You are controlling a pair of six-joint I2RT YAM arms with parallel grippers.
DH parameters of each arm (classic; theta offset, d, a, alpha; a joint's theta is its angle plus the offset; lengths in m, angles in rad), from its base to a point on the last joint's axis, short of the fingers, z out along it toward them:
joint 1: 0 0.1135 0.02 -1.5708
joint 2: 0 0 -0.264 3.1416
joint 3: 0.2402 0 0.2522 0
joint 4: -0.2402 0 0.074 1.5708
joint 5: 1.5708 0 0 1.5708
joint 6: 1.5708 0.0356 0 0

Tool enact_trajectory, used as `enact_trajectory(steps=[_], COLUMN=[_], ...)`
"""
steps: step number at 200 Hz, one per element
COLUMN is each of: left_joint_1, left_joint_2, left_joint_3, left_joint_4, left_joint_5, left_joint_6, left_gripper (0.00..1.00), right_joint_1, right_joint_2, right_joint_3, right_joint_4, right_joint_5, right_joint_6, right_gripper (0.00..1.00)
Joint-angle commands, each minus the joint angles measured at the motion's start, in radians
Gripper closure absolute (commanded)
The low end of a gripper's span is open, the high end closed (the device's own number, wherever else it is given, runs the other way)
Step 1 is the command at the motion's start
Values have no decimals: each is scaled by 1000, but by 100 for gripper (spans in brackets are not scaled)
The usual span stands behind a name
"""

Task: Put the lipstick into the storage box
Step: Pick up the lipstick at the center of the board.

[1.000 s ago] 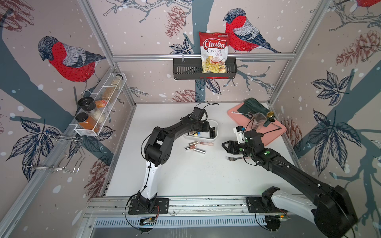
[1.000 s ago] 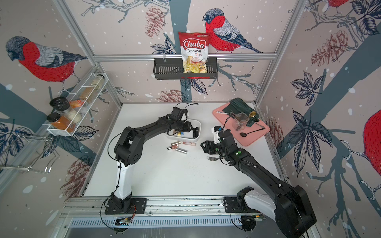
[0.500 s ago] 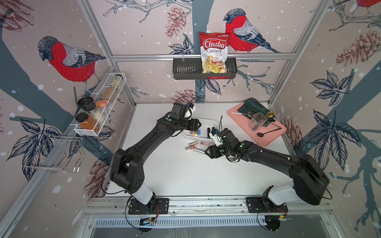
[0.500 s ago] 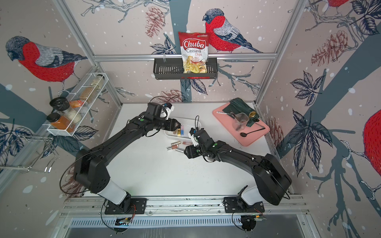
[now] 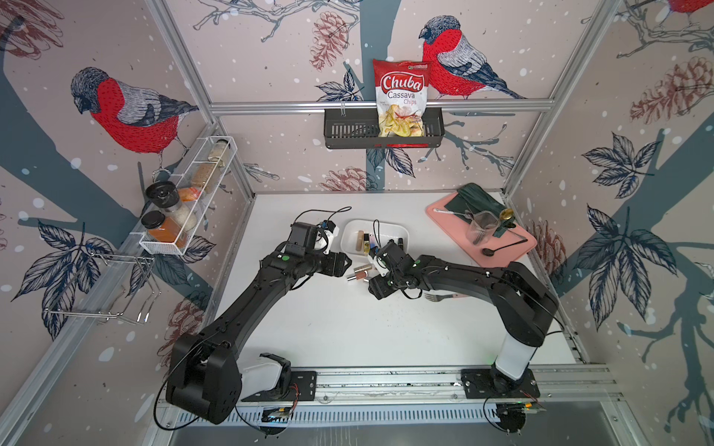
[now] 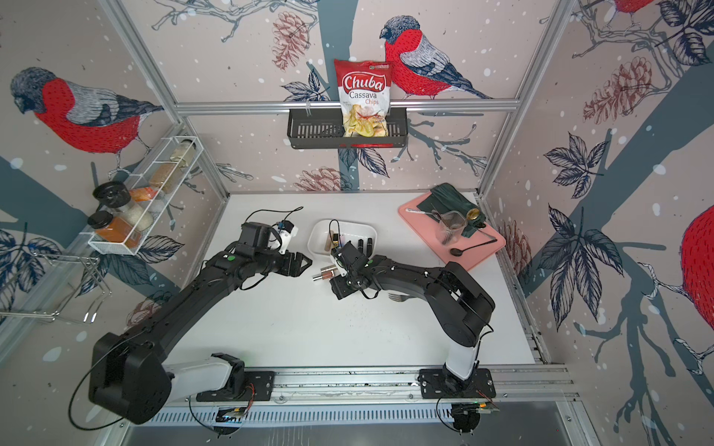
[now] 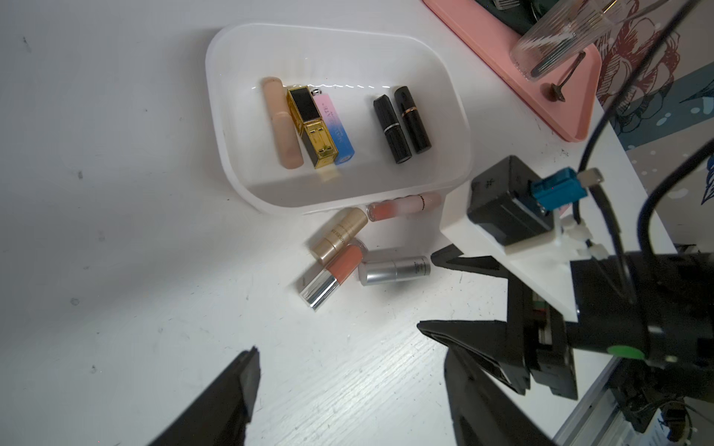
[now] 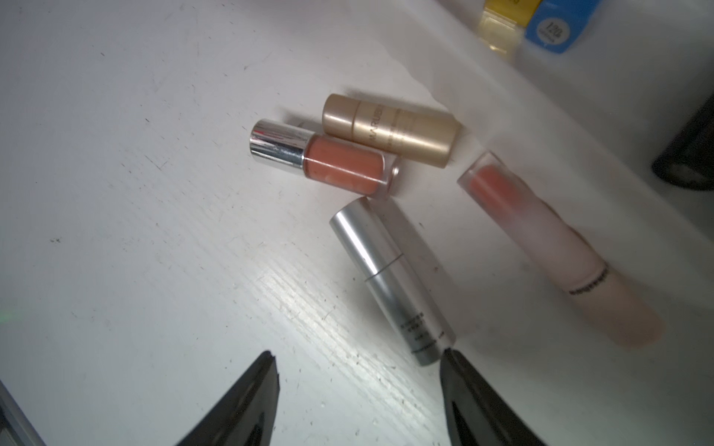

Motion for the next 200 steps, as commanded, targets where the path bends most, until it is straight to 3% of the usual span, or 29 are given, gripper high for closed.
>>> enact_trajectory(steps=[1,45,122,160,200], left_joint_1=[11,20,32,33,32], left_joint_2=[-31,-84,-96,-100,-99], left_joint_3=[-42,-131,-140,-141,-143], left_joint_4=[70,165,165,166,167], left_joint_5=[40,66,43,38,35], left_joint_6=[37,19,14,14,14], left_gripper=[20,15,14,14,14], right_joint_1=[2,12,47,67,82], right_joint_2=[33,101,179,192,197], right_joint_3=[41,93,141,147,143], right_joint_4=[-44,-65,-80,-91,-96], right_joint_5=[42,57,89,151,184], right_joint_6=[-27,-43,-65,-74,-79], right_gripper=[29,30,34,42,59])
